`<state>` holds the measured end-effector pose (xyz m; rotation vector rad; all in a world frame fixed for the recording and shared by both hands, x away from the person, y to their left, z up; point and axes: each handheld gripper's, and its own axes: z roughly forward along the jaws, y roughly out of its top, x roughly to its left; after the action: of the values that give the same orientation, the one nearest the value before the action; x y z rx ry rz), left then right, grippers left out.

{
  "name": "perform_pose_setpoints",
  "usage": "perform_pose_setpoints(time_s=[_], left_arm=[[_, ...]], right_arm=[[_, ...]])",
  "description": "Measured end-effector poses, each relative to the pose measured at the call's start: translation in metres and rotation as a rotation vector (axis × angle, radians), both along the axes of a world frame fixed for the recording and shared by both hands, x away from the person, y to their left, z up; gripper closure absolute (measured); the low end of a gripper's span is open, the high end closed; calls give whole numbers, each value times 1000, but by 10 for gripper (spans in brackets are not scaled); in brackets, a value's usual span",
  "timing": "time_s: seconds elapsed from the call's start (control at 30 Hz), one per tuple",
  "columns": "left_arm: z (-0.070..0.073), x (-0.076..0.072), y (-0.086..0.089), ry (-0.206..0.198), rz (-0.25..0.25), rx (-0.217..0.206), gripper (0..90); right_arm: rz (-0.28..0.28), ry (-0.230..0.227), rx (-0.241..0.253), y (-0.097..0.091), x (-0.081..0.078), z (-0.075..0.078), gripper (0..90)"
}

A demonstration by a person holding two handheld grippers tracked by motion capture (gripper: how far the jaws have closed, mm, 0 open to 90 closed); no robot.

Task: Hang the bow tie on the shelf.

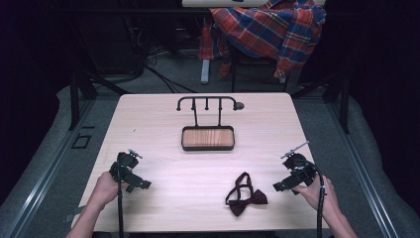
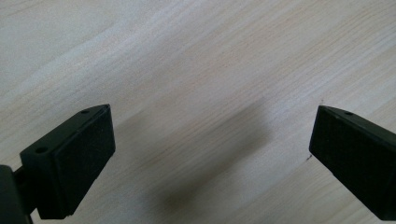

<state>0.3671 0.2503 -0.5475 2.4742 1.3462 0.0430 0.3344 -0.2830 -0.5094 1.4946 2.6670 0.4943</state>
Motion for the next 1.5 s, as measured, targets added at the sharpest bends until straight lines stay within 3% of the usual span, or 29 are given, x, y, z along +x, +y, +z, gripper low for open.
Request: perform_pose_setpoints(time_s=[0.1, 0.17, 0.27, 0.3, 0.37, 0.5, 0.53, 0.57, 0.8, 0.87, 1.0, 1.1, 1.13, 1.2, 1.5], left_arm=[[0, 0, -1, -1, -2, -4, 3], [0, 0, -1, -1, 0, -6, 3], [0, 0, 0, -2, 1, -8, 3], [0, 0, 0, -2, 4, -10, 3], [0, 0, 0, 0, 0, -9, 2], [0, -1, 1, -1, -1, -13, 2], [0, -1, 1, -1, 5, -16, 2], [0, -1, 1, 0, 7, -16, 2], [0, -1, 3, 4, 4, -15, 2], [0, -2, 3, 3, 6, -15, 2], [0, -2, 2, 2, 7, -18, 1], [0, -2, 2, 2, 7, -16, 1], [0, -2, 2, 0, 8, -16, 2], [0, -2, 2, 1, 9, -16, 2], [-1, -1, 1, 3, 12, -16, 1]], right_arm=[[-6, -13, -13, 1, 0, -2, 71], [12, 1, 6, 1, 1, -2, 44], [21, 4, -16, 2, 2, -1, 8], [15, 0, 7, 3, 2, -2, 1], [18, 8, -9, 5, 3, -1, 0], [24, 6, 24, 8, 4, -2, 0], [27, 8, 1, 9, 4, -1, 0], [33, -5, 22, 10, 4, -2, 0], [65, -6, 23, 19, 6, -1, 0], [63, -9, 46, 22, 6, -2, 0], [90, -18, 25, 29, 7, 0, 0], [100, -17, 43, 34, 6, -1, 0], [113, -18, 25, 36, 7, -1, 0], [116, -14, 46, 39, 6, -2, 0], [143, -25, 51, 51, 6, -4, 0]])
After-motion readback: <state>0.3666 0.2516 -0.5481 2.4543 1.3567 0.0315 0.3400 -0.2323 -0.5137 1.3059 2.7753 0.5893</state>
